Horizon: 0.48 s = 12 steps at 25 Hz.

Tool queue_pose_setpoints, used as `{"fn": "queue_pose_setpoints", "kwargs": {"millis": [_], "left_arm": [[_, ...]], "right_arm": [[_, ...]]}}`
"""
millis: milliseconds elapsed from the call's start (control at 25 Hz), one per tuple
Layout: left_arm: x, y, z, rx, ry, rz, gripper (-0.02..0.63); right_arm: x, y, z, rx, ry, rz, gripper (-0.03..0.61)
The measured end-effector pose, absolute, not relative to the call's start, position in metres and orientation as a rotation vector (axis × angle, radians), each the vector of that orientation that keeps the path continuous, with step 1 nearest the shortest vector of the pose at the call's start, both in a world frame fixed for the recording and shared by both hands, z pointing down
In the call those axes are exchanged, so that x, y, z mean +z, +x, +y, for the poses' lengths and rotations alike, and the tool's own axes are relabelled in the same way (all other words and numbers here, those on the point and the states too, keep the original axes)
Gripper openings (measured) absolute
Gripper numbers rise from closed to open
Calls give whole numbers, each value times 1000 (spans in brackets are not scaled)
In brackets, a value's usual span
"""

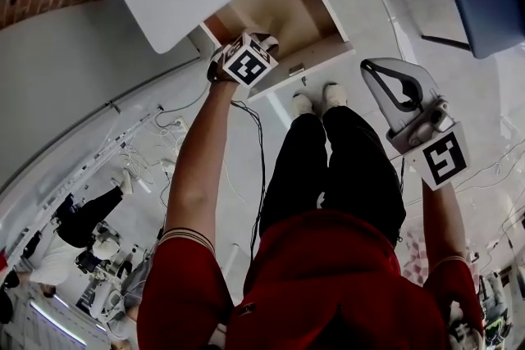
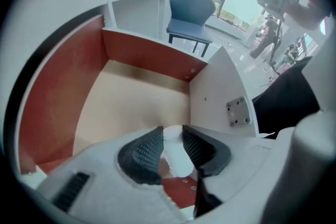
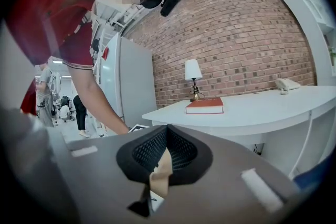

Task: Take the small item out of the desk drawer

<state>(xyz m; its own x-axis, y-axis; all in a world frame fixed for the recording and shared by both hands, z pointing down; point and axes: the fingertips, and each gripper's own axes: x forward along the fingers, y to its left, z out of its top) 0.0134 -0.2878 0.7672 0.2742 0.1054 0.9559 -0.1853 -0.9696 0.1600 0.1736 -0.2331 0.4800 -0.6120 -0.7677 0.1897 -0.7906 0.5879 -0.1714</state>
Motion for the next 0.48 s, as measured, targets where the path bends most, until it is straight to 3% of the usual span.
{"fn": "queue_pose_setpoints", "kwargs": {"millis": [480], "left_arm": [[650,39,-292,1366,2625,-306,124]], "right_arm": [[439,154,-235,325,1353,-2724,11]]}}
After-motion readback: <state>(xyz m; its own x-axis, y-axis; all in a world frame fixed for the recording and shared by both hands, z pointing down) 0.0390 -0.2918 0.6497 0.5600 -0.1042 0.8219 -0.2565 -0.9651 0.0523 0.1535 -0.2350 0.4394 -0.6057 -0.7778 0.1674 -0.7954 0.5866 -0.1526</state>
